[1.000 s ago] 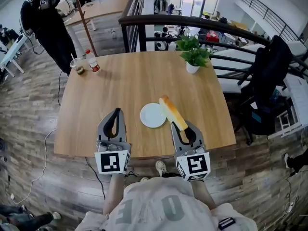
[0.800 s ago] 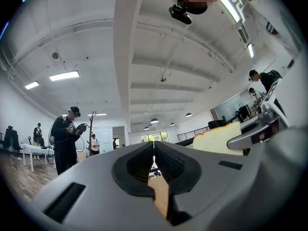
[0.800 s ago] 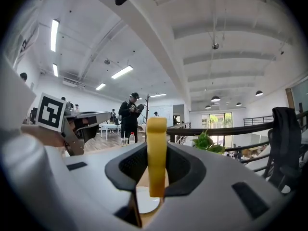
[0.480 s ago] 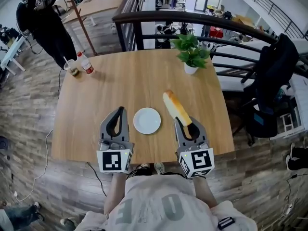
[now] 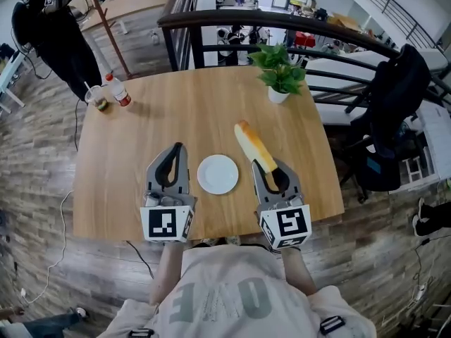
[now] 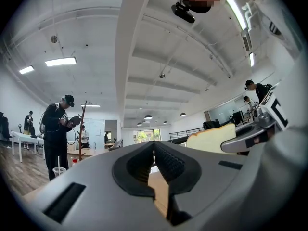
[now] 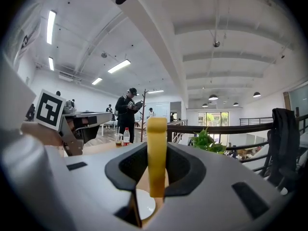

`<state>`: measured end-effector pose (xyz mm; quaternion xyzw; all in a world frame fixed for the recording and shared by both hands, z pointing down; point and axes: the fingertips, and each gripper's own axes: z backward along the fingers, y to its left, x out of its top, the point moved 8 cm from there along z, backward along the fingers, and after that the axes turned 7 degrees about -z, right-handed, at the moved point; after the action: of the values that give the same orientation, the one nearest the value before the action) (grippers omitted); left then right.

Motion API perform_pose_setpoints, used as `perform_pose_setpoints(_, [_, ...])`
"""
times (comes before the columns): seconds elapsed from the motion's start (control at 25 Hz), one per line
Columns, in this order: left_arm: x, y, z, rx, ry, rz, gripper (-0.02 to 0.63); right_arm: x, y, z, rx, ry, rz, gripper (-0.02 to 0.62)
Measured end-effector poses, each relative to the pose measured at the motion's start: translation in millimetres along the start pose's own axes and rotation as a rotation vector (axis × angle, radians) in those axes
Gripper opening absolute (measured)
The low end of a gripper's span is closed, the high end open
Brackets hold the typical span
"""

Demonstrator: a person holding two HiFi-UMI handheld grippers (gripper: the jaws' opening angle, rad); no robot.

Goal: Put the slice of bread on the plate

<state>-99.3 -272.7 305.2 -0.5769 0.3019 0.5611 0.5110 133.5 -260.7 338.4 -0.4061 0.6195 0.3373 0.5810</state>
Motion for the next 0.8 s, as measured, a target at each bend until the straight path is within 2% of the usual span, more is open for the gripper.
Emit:
perform_pose_setpoints(0.12, [-4.0,4.2,3.0,0.003,0.008,-0.008,0.009,-2.5,5.2,-11.4,0.023,0.044,0.056,0.094])
perform_pose_setpoints(0.4, [-19.6,17.7,6.4,0.022,0.044,-0.013,0.009,-17.7,15.6,-52.4,0.057,0.191,0.328,0.094])
perform_pose_setpoints(0.64, [-36.7,26.9,19.8,0.037,0.083,-0.004,0.009,-51.6,27.8,-82.4,0.077,0.341,0.665,0.094])
perform_pose_setpoints(0.8, [-48.1,27.1,24.4,0.036,0.133,0.019,0.009,-75.6,34.7,-93.6,0.124,0.442,0.738,0.094])
